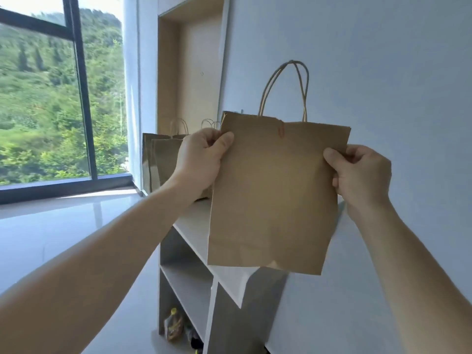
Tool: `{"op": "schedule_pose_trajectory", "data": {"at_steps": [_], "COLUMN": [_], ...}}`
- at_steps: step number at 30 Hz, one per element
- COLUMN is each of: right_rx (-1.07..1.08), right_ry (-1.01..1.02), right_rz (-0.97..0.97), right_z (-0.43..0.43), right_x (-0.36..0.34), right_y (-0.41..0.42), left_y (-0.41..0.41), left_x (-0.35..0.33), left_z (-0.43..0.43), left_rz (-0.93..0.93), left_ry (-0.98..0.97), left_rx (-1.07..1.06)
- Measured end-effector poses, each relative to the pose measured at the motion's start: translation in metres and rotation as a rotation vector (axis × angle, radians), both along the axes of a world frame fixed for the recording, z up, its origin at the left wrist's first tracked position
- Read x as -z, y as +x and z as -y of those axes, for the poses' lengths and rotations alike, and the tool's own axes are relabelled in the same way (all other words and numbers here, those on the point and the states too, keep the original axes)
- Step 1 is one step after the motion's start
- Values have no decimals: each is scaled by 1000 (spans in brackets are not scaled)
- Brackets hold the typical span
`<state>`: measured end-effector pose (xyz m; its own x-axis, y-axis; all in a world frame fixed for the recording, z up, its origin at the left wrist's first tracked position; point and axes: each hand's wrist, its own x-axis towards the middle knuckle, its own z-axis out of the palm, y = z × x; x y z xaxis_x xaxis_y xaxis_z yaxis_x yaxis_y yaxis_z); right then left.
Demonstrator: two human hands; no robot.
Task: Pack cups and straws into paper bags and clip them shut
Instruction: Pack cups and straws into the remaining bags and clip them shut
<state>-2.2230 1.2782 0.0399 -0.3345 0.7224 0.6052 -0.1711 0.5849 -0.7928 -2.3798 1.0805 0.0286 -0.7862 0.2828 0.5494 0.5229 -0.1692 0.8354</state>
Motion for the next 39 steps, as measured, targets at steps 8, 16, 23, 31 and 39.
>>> {"op": "schedule_pose_trajectory", "data": {"at_steps": [8,16,23,31,39], "right_rx": [-281,-468,-452,-343,-298], "right_ry": [29,-43,-39,-4,30], "right_rz": [73,239,375,395,398], "right_z": [-2,-16,-45,-68,-78], "right_x": [-9,24,66,76,72], "right_y": [-153,-297,-408,-470,-476], "left_y": [-115,-219,-306,-346,-356], "left_x": [-6,38,81,113,119], "left_z": [28,37,29,-3,-18], "left_rz": [-37,0,13,0,-7], "left_ry": [2,-148,-412,-404,-375], "left_rx": [-250,-391,-348,-365,-335]}}
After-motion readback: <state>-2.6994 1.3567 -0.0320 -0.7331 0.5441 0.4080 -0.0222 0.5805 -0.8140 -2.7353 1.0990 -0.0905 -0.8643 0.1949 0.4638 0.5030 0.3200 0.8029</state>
